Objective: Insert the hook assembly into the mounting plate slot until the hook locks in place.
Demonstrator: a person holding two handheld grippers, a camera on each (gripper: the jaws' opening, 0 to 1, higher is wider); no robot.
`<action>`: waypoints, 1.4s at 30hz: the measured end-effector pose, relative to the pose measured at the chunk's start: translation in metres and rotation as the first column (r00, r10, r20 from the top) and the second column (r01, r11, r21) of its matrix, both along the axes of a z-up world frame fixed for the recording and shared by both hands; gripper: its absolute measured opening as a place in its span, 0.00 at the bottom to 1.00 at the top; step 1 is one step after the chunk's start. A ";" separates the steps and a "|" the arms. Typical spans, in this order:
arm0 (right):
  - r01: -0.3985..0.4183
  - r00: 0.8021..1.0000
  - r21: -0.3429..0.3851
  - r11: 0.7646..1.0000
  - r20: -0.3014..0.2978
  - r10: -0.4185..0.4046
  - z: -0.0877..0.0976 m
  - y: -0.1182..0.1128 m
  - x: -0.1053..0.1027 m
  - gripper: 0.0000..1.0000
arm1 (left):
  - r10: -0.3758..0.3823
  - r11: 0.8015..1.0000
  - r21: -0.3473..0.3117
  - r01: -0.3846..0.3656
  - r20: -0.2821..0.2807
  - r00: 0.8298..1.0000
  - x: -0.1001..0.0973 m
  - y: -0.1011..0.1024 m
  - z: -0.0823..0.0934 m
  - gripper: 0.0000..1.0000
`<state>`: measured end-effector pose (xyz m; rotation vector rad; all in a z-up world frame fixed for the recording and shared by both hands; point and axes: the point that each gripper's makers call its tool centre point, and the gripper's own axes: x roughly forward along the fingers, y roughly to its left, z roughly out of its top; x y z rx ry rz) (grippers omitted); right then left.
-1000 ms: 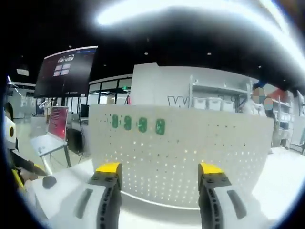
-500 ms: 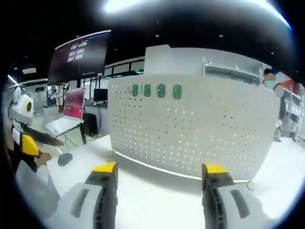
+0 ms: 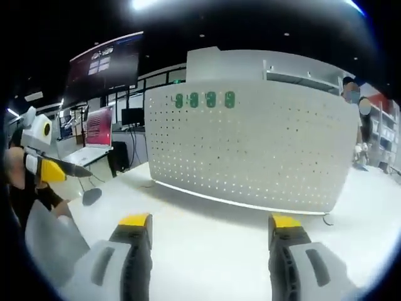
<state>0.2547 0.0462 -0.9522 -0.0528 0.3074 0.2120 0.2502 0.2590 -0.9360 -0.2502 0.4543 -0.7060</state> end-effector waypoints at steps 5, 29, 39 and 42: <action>0.006 1.000 0.006 1.000 -0.022 -0.006 -0.006 -0.001 -0.008 0.74 | -0.004 1.000 0.008 0.004 -0.005 1.000 -0.003 0.000 -0.003 0.98; 0.021 0.998 0.025 0.999 -0.059 -0.020 -0.017 0.001 -0.027 0.79 | 0.017 1.000 0.008 -0.017 -0.014 1.000 -0.007 0.009 -0.008 1.00; 0.032 0.997 0.027 0.999 -0.066 -0.031 -0.020 -0.001 -0.031 0.80 | 0.017 1.000 0.011 -0.017 -0.020 1.000 -0.007 0.011 -0.011 1.00; 0.036 0.997 0.020 0.999 -0.073 -0.034 -0.022 -0.002 -0.032 0.81 | 0.016 1.000 0.011 -0.016 -0.025 1.000 -0.007 0.011 -0.013 1.00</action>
